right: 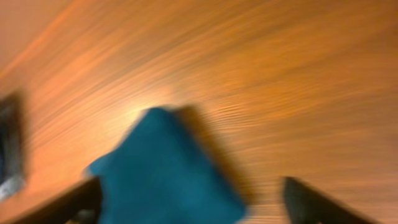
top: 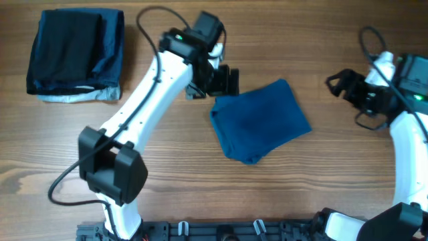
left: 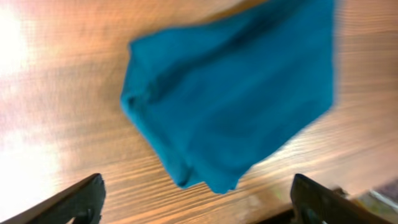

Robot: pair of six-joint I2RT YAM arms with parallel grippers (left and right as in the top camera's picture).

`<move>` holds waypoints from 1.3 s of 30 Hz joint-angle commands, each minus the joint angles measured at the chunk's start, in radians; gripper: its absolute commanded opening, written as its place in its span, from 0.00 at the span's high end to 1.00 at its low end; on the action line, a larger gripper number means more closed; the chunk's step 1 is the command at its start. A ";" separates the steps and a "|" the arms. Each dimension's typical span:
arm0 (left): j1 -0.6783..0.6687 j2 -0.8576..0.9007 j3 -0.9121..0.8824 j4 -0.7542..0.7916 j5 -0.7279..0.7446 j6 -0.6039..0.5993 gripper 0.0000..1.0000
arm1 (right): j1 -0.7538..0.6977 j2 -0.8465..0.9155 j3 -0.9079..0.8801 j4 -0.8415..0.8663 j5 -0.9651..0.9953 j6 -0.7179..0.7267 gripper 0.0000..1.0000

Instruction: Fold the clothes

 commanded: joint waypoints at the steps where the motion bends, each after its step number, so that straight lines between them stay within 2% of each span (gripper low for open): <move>1: -0.051 0.014 -0.090 -0.003 -0.142 -0.254 0.00 | -0.055 -0.004 0.009 0.000 0.165 0.002 0.01; 2: -0.066 0.014 -0.122 0.002 -0.157 -0.299 0.00 | -0.060 -0.004 0.009 0.000 0.165 0.002 0.01; 9: -0.187 0.014 -0.306 0.141 -0.151 -0.359 0.00 | -0.060 -0.004 0.009 0.000 0.165 0.002 0.00; 12: -0.201 0.016 -0.346 0.198 -0.146 -0.436 0.00 | -0.060 -0.004 0.009 0.000 0.165 0.002 0.00; 21: -0.227 0.042 -0.373 0.280 -0.134 -0.436 0.00 | -0.060 -0.004 0.009 0.000 0.165 0.002 0.00; 31: -0.231 0.176 -0.373 0.300 -0.134 -0.462 0.01 | -0.060 -0.004 0.009 0.000 0.165 0.002 0.00; 32: -0.231 0.188 -0.373 0.316 -0.134 -0.462 0.04 | -0.060 -0.004 0.009 0.000 0.165 0.002 0.00; 35: -0.231 0.199 -0.373 0.361 -0.134 -0.462 0.33 | -0.060 -0.004 0.009 0.000 0.165 0.002 0.00; 39: -0.231 0.199 -0.373 0.383 -0.141 -0.461 0.62 | -0.060 -0.004 0.009 0.000 0.165 0.002 0.00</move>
